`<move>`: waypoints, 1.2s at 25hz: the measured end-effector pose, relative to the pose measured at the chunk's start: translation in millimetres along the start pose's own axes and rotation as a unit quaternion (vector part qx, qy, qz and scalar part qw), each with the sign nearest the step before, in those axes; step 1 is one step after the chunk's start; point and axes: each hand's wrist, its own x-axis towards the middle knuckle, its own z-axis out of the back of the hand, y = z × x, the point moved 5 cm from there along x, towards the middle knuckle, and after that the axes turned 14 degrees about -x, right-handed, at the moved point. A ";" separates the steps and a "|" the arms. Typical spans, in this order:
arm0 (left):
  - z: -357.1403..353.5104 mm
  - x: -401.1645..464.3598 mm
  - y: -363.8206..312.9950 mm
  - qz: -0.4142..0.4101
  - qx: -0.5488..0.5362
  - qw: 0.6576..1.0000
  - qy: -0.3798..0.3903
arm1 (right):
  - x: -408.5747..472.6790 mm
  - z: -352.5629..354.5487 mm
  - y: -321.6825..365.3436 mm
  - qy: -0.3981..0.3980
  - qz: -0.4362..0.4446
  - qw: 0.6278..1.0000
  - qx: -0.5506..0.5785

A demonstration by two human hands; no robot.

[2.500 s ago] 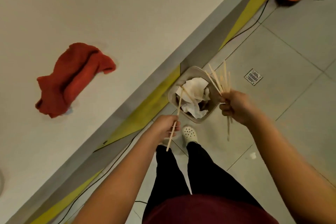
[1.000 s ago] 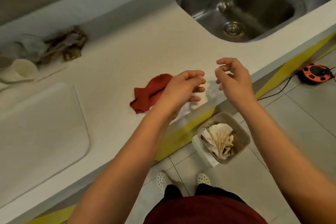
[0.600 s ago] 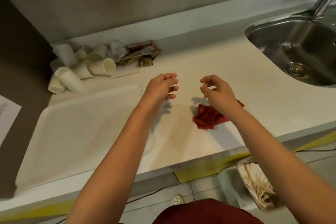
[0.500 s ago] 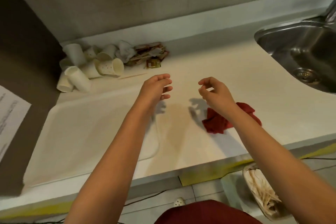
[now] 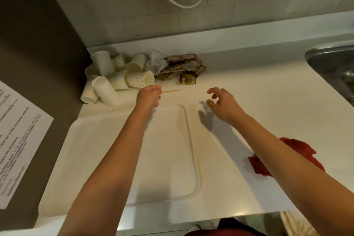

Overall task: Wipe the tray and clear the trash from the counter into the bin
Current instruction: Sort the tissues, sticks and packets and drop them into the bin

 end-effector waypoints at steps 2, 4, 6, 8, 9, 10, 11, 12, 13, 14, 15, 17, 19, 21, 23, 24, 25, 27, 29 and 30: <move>-0.9 17.2 2.5 -0.038 0.076 0.996 -0.007 | 21.5 -6.0 4.3 0.021 0.021 0.998 -0.053; -2.9 33.5 5.3 -0.071 0.191 0.979 -0.022 | 45.9 -14.9 8.2 0.051 0.035 0.993 -0.100; -6.4 47.7 11.0 -0.073 0.276 0.958 -0.027 | 68.5 -26.0 12.4 0.071 0.050 0.985 -0.146; -11.1 62.2 14.5 -0.095 0.350 0.932 -0.010 | 90.7 -37.8 16.4 0.093 0.059 0.974 -0.200; -14.6 64.9 16.7 -0.113 0.386 0.916 0.007 | 97.1 -42.9 16.7 0.107 0.056 0.966 -0.227; -18.1 67.5 17.4 -0.132 0.408 0.903 0.020 | 103.5 -47.4 17.3 0.116 0.052 0.959 -0.255; -20.3 72.7 17.6 -0.149 0.416 0.897 0.026 | 111.2 -50.9 18.5 0.114 0.048 0.952 -0.281; -21.7 76.6 17.0 -0.165 0.415 0.895 0.025 | 117.3 -53.0 19.9 0.106 0.046 0.946 -0.304; -22.0 79.9 16.4 -0.177 0.410 0.895 0.019 | 121.2 -53.7 21.8 0.093 0.044 0.944 -0.312; -21.8 82.6 15.8 -0.185 0.406 0.895 0.012 | 124.2 -54.5 23.8 0.081 0.041 0.948 -0.304; -21.5 84.8 15.6 -0.190 0.405 0.895 0.007 | 125.4 -54.7 25.6 0.070 0.038 0.955 -0.285; -21.0 88.8 16.5 -0.192 0.410 0.892 0.001 | 124.7 -54.3 27.9 0.048 0.045 0.964 -0.258; -22.4 92.3 16.9 -0.192 0.435 0.880 -0.002 | 123.7 -54.2 27.9 0.043 0.057 0.964 -0.256; -26.7 93.6 19.2 -0.198 0.484 0.852 0.008 | 124.6 -54.7 24.7 0.052 0.053 0.965 -0.250; -32.6 91.8 21.9 -0.211 0.535 0.818 0.024 | 125.9 -54.7 20.6 0.060 0.027 0.970 -0.235; -34.2 91.5 22.7 -0.216 0.550 0.807 0.027 | 126.8 -54.3 18.4 0.063 0.010 0.973 -0.222; -34.9 92.2 22.7 -0.218 0.556 0.801 0.028 | 127.8 -53.6 16.1 0.068 -0.009 0.976 -0.206; -34.8 93.4 21.0 -0.222 0.568 0.792 0.026 | 130.1 -52.5 10.1 0.084 -0.050 0.981 -0.166; -34.5 89.2 15.4 -0.239 0.586 0.774 0.013 | 130.1 -49.2 4.4 0.089 -0.075 0.985 -0.128; -34.6 84.8 11.2 -0.248 0.586 0.771 0.002 | 128.7 -45.1 2.2 0.082 -0.080 0.988 -0.102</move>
